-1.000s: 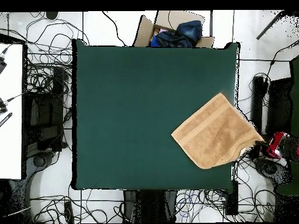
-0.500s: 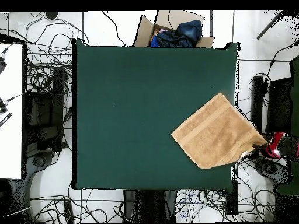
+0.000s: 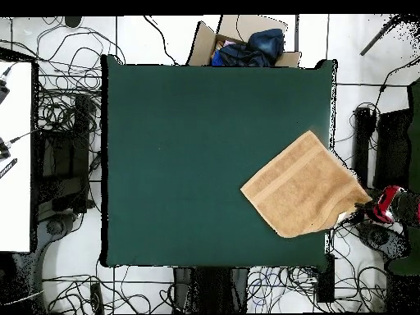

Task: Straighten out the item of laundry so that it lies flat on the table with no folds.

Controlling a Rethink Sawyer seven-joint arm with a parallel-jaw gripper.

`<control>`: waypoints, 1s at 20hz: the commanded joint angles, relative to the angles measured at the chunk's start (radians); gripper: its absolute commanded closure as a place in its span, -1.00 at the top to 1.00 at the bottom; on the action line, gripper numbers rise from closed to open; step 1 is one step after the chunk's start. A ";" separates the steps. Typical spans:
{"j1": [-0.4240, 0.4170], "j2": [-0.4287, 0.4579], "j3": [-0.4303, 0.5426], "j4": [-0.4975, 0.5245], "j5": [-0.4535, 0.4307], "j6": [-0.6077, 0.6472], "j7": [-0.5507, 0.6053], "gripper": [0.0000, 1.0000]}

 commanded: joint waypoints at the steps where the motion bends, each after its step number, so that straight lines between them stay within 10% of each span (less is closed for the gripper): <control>1: 0.040 -0.101 -0.032 0.098 -0.011 -0.059 -0.030 1.00; 20: 0.102 -0.688 -0.026 0.574 0.315 -0.285 0.402 1.00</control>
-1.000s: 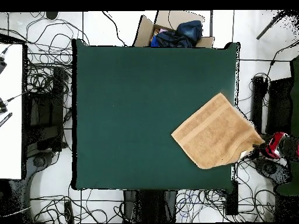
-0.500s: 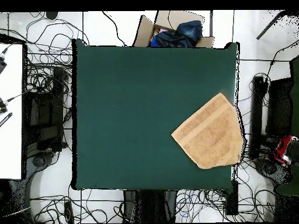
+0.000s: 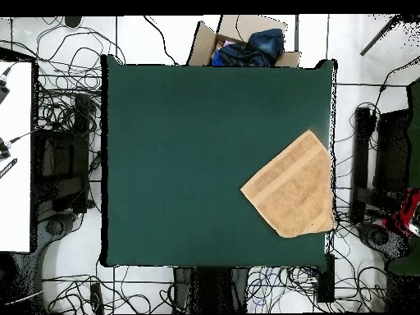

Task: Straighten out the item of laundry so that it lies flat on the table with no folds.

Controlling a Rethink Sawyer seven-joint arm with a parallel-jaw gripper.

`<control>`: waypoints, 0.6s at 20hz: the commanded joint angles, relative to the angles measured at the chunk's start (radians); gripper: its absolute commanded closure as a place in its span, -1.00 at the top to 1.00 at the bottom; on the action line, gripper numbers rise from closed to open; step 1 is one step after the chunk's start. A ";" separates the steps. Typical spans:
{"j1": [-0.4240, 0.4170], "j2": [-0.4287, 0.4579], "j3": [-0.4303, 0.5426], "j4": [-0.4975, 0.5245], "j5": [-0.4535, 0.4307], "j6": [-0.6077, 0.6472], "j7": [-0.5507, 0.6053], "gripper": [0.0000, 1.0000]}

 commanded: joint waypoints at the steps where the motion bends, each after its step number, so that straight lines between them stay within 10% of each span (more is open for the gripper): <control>1: 0.090 -0.210 -0.039 0.261 0.112 -0.168 0.406 1.00; 12: 0.196 -0.401 -0.158 0.455 0.283 -0.321 0.502 1.00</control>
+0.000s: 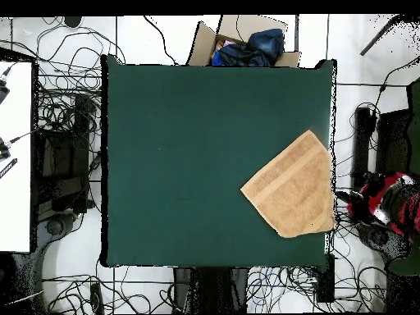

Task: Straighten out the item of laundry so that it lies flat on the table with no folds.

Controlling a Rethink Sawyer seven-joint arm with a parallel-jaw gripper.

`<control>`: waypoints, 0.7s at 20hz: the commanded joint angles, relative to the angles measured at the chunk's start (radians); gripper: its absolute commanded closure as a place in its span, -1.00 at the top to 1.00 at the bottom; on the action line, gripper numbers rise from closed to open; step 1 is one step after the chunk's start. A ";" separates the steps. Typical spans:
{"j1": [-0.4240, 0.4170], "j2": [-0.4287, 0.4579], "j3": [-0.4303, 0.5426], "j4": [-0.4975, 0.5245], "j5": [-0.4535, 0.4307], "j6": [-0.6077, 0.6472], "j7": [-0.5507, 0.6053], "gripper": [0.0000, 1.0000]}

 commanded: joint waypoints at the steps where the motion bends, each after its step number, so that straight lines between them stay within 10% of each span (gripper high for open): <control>1: 0.080 -0.131 -0.124 0.237 0.080 -0.093 0.380 1.00; 14: 0.212 -0.253 -0.244 0.443 0.196 -0.301 0.459 1.00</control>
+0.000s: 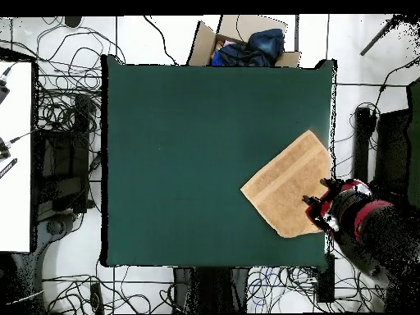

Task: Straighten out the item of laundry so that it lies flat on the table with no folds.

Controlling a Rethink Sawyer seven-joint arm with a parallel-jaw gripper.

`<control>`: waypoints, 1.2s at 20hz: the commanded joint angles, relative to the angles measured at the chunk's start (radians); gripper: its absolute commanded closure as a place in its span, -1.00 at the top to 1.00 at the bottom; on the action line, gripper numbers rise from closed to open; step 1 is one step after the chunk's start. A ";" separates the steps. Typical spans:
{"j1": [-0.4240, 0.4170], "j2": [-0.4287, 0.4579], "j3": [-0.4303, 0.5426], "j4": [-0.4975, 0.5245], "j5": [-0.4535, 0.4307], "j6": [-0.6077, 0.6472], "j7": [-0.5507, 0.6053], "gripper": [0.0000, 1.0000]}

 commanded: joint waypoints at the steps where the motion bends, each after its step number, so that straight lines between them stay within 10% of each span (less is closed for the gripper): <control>1: 0.084 -0.047 -0.132 0.218 0.060 -0.126 0.344 1.00; 8: 0.221 0.096 -0.291 0.128 -0.171 -0.221 0.457 1.00; 24: 0.368 0.425 -0.500 0.012 -0.264 -0.370 0.447 1.00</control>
